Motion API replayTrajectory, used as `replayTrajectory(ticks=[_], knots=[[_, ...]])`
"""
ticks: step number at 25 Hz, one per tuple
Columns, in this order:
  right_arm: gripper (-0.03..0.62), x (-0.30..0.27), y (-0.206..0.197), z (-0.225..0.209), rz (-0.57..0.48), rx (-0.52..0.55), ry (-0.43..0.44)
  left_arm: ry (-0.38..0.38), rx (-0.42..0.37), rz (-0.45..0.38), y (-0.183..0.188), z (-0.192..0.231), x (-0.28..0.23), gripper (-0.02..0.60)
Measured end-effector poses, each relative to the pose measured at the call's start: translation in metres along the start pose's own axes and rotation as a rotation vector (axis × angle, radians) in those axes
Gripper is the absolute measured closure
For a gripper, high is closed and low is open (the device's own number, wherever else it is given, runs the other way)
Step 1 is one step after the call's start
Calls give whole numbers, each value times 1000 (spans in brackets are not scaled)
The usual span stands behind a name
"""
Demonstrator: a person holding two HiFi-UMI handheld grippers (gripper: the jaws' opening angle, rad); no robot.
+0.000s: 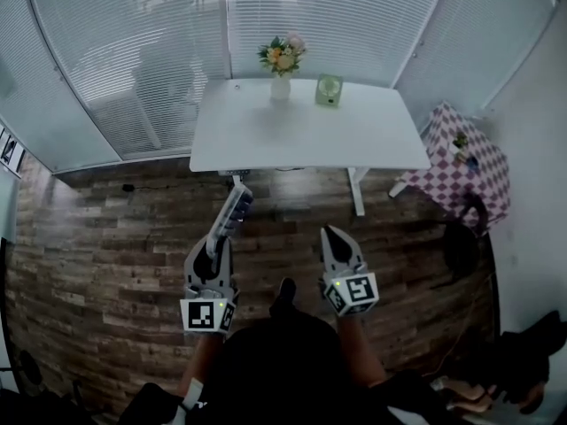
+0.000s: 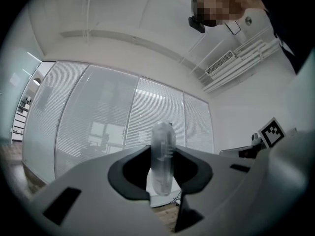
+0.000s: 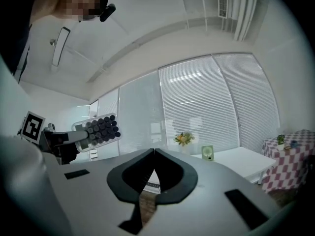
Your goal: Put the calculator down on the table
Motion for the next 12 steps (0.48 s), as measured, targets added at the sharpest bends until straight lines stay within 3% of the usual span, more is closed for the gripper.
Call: replayTrajectory(ticks=[12], knots=[[589,-50,6,-49,13,-43,31,19,15,36,-13,-3,-68,480]])
Point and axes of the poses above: the fingertips, and each gripper's own axes: x backward along the fingers, z to its left, y out of its top, the point moved 1 cm from there along x, backward along the fingers, and after that the axes turned 1 degree about x, right-handed, at the moved point
